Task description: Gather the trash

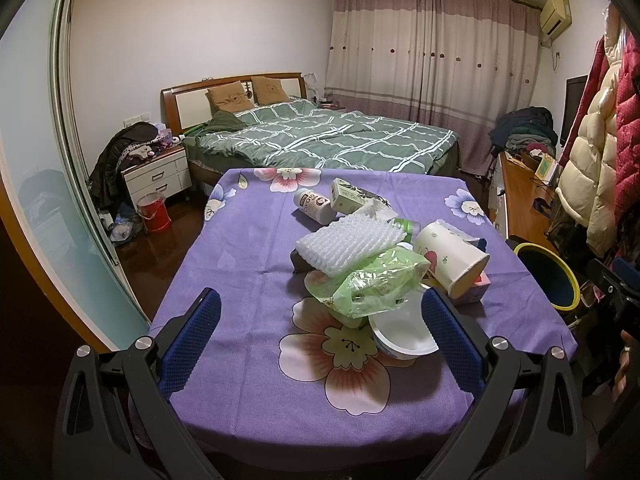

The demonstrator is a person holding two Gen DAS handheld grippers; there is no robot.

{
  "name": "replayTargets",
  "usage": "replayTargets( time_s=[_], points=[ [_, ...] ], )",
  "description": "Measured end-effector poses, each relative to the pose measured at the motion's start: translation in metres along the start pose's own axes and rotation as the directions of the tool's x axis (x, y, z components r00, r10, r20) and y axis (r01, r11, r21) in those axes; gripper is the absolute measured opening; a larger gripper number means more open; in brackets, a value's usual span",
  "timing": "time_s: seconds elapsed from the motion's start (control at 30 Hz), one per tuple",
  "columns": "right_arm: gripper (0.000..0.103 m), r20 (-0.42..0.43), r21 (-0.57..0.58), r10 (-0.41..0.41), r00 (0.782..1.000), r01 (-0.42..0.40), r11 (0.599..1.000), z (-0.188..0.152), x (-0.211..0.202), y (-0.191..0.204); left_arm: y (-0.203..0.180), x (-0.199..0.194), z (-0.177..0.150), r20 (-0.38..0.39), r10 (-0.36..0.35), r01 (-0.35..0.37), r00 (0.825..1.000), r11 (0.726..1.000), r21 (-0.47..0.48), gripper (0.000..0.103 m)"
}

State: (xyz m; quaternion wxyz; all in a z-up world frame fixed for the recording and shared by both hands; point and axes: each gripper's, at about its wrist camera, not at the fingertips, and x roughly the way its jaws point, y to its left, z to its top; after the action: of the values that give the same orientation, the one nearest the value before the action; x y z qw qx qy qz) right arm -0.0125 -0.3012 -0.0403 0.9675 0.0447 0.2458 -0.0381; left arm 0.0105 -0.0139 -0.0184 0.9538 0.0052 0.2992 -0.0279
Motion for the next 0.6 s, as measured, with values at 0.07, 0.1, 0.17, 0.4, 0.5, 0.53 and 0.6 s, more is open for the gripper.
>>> replayTargets(
  time_s=[0.07, 0.1, 0.17, 0.4, 0.5, 0.53, 0.6],
  points=[
    [0.097, 0.001, 0.001, -0.001, 1.000, 0.001, 1.000, 0.000, 0.000, 0.000, 0.000, 0.000, 0.000, 0.000, 0.000, 0.000, 1.000, 1.000, 0.001, 0.099],
    [0.097, 0.000, 0.001, -0.001, 1.000, 0.001, 1.000, 0.000, 0.000, 0.000, 0.000, -0.001, 0.000, 0.000, -0.001, 0.001, 1.000, 1.000, 0.000, 0.099],
    [0.097, 0.000, 0.000, -0.001, 1.000, 0.001, 1.000, 0.000, 0.000, 0.000, 0.001, 0.000, 0.000, -0.001, -0.001, 0.001, 1.000, 1.000, 0.000, 0.099],
    [0.097, -0.002, -0.001, 0.000, 1.000, 0.000, 1.000, -0.001, 0.001, 0.000, -0.002, 0.004, 0.000, -0.007, -0.006, 0.006, 1.000, 1.000, 0.003, 0.099],
    [0.097, -0.006, 0.001, -0.001, 1.000, 0.001, 1.000, -0.001, 0.002, 0.000, -0.004, 0.007, 0.001, -0.012, -0.010, 0.011, 1.000, 1.000, 0.010, 0.099],
    [0.097, -0.010, 0.001, -0.002, 1.000, 0.002, 1.000, -0.002, 0.003, 0.000, -0.004, 0.009, 0.001, -0.013, -0.012, 0.012, 1.000, 1.000, 0.011, 0.099],
    [0.097, -0.017, 0.000, -0.005, 1.000, 0.005, 1.000, -0.003, 0.007, 0.002, -0.005, 0.012, 0.002, -0.011, -0.013, 0.013, 1.000, 1.000, 0.013, 0.099]
  ],
)
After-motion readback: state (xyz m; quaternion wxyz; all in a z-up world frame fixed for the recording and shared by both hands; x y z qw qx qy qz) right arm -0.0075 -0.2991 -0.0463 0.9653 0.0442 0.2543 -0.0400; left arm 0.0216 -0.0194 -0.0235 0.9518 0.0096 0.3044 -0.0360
